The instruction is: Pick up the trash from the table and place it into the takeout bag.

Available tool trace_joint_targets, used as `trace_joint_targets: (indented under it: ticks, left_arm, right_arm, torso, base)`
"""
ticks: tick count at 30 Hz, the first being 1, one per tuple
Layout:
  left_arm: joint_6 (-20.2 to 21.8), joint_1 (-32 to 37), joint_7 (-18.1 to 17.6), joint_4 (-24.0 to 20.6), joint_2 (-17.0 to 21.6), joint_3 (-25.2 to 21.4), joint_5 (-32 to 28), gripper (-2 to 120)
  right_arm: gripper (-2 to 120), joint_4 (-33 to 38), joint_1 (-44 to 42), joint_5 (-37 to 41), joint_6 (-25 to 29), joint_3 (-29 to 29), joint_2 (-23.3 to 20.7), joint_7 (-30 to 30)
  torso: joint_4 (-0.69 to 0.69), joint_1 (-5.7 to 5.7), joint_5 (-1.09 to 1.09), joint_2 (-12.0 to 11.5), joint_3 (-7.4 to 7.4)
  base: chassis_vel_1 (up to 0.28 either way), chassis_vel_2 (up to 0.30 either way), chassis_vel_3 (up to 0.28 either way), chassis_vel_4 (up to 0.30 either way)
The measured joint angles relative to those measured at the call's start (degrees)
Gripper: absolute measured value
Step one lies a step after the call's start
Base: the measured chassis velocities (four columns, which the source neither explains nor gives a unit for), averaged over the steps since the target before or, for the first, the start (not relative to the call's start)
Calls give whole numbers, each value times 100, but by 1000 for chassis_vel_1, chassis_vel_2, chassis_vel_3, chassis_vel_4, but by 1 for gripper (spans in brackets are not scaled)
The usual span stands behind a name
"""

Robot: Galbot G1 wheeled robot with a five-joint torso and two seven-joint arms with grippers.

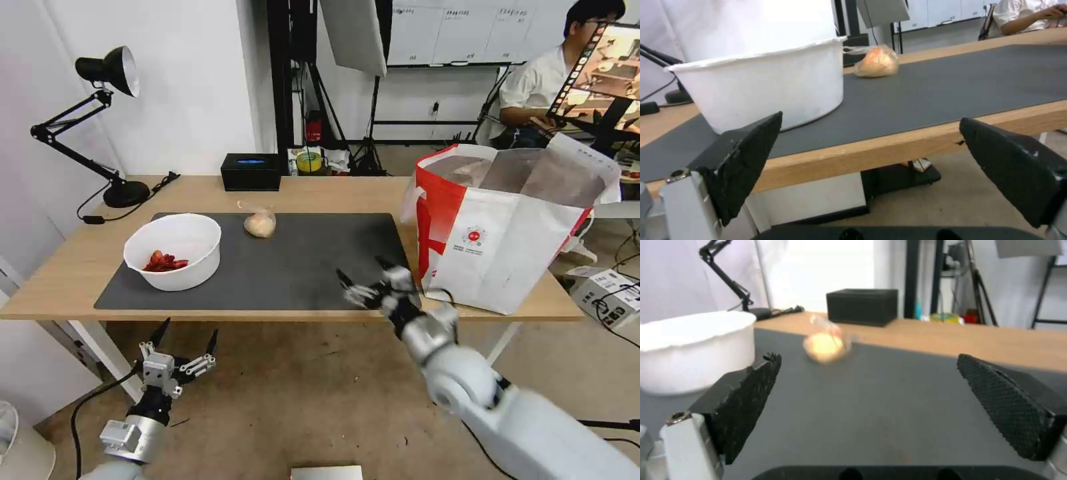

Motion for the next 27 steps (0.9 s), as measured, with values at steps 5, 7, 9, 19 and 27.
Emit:
trace_joint_targets:
  ticks: [5,7,9,19,27]
  left_arm:
    - [-3,35,1,-6,-22,-65,4,100]
    - [-4,55,3,-10,-37,-73,8,100]
    - [-11,88,3,-18,-60,-93,18,100]
    - [-14,147,4,-57,-71,-143,27,100]
    - [-32,240,5,-100,-63,-213,23,100]
  right_arm:
    - [100,-984,1504,362,-86,-915,569,41]
    - [100,-1290,1779,436,-90,-1102,769,38]
    - [100,-1867,2189,512,-93,-1355,1147,8]
    - [100,-4029,3159,533,-91,-1713,2563,-260]
    - [100,-4992,3514,560,-168,-1792,3338,-332]
  torso:
    - [0,0,-2,0,0]
    - [0,0,0,0,0]
    - [0,0,-1,0,0]
    - [-1,1,-2,0,0]
    - [0,0,0,0,-1]
  base:
    - [0,0,0,0]
    - [0,0,0,0]
    - [0,0,0,0]
    - [0,0,0,0]
    - [0,0,0,0]
